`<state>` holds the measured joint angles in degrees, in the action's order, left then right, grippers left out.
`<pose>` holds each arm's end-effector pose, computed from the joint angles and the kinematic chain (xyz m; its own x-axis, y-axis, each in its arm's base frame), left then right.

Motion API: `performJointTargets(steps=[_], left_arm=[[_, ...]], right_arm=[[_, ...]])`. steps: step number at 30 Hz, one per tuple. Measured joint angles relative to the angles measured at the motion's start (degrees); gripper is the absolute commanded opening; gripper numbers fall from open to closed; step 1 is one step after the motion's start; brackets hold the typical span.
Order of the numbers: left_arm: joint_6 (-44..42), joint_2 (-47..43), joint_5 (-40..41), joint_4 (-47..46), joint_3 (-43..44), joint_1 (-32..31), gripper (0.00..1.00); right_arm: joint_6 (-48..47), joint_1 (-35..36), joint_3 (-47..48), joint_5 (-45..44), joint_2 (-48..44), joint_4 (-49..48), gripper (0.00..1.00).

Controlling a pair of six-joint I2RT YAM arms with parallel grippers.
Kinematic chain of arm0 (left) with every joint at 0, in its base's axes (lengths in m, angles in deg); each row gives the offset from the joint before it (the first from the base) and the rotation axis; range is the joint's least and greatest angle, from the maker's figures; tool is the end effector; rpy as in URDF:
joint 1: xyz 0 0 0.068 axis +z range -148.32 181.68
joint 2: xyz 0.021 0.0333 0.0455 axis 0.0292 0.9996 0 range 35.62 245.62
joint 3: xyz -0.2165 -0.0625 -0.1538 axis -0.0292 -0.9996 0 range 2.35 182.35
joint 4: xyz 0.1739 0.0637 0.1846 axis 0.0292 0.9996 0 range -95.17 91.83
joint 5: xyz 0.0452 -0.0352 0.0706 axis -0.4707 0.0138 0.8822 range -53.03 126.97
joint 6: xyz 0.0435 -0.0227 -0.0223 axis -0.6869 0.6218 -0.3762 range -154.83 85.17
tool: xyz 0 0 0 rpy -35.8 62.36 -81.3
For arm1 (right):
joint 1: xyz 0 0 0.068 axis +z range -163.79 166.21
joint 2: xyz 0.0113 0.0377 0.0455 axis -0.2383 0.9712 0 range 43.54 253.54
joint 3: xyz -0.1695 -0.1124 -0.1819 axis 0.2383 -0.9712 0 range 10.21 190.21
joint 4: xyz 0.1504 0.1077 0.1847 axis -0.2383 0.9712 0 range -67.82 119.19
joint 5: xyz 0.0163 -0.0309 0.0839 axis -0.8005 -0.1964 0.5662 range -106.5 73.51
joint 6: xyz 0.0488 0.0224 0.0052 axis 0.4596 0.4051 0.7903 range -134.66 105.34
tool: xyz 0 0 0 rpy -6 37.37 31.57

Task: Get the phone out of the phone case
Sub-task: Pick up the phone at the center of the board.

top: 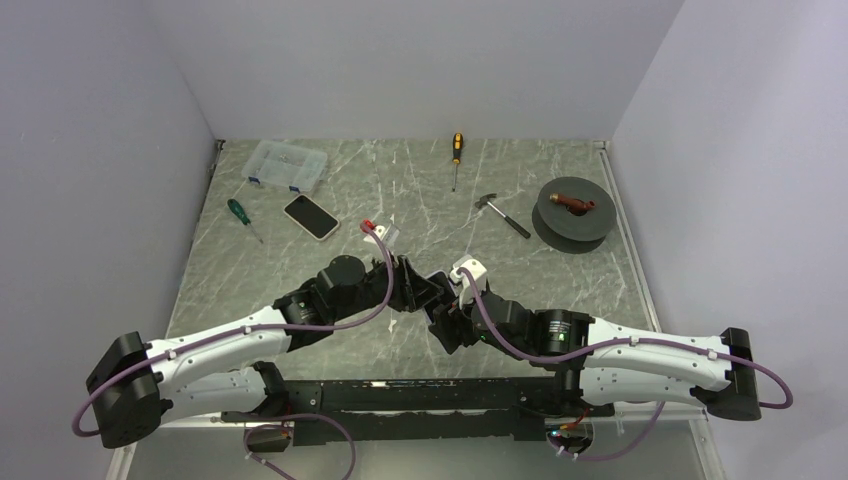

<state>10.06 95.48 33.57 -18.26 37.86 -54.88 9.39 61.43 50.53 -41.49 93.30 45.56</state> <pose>0.1321 -0.2038 0.2741 -0.6868 -0.2385 -0.6866 0.5368 0.4704 -0.7004 0.0630 0.1800 0.2765 -0.4465 -0.2443 -0.8608 -0.6611 0.7383 0.1334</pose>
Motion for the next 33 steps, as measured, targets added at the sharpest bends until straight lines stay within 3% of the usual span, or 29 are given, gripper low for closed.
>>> performJointTargets(steps=[12, 21, 25, 26, 30, 31, 33], left_arm=[[0.6, 0.0, 0.0, -0.8, -0.7, 0.1, 0.38], [1.2, 0.9, -0.1, -1.4, -0.8, 0.1, 0.19], [2.2, 1.1, -0.4, -2.9, -0.8, 0.1, 0.01], [2.4, 1.1, -0.5, -3.0, -0.8, 0.1, 0.00], [2.6, 1.2, -0.7, -3.0, -0.8, 0.1, 0.00], [2.6, 1.1, -0.7, -3.0, -0.8, 0.1, 0.00], [2.4, 1.0, -0.7, -2.8, -0.8, 0.1, 0.00]], right_arm=[[0.2, 0.0, 0.0, 0.0, 0.0, -0.3, 0.00], [0.6, 0.1, 0.0, 0.0, -0.1, -0.3, 0.00], [0.6, 0.1, 0.0, -0.5, -0.1, -0.4, 0.00], [0.6, 0.1, 0.0, -0.5, -0.1, -0.4, 0.04], [1.0, 0.1, 0.0, -0.7, -0.1, -0.3, 0.86], [1.0, 0.1, 0.0, -0.7, -0.1, -0.3, 0.97], [1.8, 0.1, 0.0, -0.5, -0.2, -0.5, 1.00]])
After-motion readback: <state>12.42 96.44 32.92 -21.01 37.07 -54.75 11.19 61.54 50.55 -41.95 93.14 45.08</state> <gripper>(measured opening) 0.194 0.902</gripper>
